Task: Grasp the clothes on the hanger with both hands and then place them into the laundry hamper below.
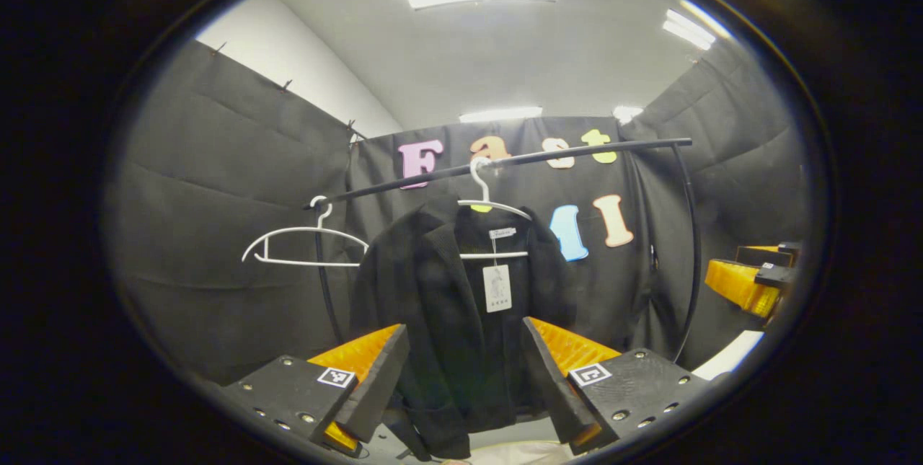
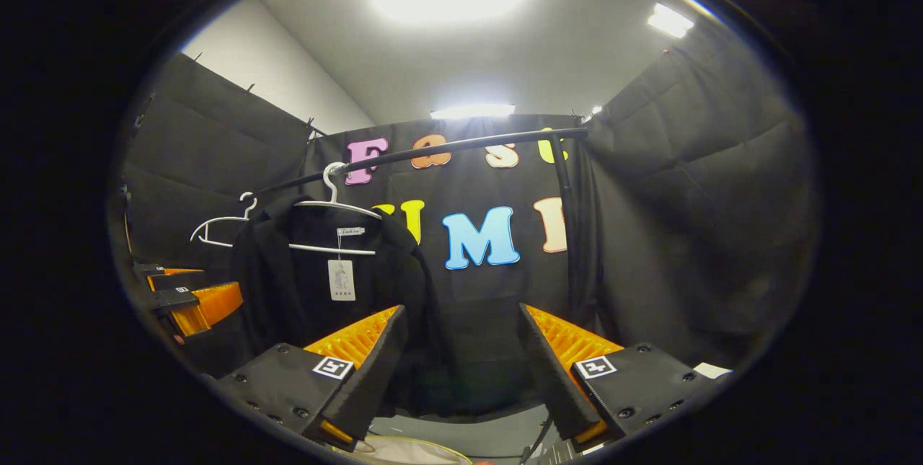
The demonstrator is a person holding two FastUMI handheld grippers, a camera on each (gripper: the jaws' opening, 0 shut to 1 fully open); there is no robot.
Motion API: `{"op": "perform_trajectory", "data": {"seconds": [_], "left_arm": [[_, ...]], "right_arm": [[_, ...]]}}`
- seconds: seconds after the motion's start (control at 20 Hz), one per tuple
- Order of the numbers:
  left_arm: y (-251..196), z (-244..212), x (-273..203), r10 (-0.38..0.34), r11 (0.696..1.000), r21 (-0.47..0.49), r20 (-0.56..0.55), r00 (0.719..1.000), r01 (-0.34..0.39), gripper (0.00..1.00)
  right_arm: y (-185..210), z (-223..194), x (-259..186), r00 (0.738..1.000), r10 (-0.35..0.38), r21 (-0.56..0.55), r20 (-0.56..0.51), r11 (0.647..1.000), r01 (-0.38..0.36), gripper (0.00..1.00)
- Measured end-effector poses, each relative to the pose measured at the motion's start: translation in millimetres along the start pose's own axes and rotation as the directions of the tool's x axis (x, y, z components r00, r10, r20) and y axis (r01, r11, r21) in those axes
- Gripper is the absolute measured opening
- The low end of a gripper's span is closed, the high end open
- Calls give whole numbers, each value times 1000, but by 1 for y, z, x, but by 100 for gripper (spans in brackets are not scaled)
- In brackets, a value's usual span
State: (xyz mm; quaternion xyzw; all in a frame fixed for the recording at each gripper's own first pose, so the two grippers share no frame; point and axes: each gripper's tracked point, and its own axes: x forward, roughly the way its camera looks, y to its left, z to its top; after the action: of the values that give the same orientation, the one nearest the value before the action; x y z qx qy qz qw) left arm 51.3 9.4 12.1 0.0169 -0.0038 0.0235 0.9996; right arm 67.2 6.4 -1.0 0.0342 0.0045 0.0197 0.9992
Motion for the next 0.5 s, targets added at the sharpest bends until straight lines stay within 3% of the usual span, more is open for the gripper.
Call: {"op": "perform_trajectory", "data": {"seconds": [0.05, 0.35, 0.5], "left_arm": [[3, 3, 2, -7, 1000, 8, 5, 1000, 7, 92], [23, 2, 29, -49, 998, -33, 11, 999, 49, 93], [34, 6, 45, -58, 997, -48, 22, 998, 59, 93]], "right_arm": [[4, 2, 4, 1000, -1, 7, 3, 1000, 0, 93], [38, 0, 32, 1000, 15, -9, -7, 1000, -15, 99], [57, -3, 47, 999, 38, 4, -8, 999, -38, 93]]}}
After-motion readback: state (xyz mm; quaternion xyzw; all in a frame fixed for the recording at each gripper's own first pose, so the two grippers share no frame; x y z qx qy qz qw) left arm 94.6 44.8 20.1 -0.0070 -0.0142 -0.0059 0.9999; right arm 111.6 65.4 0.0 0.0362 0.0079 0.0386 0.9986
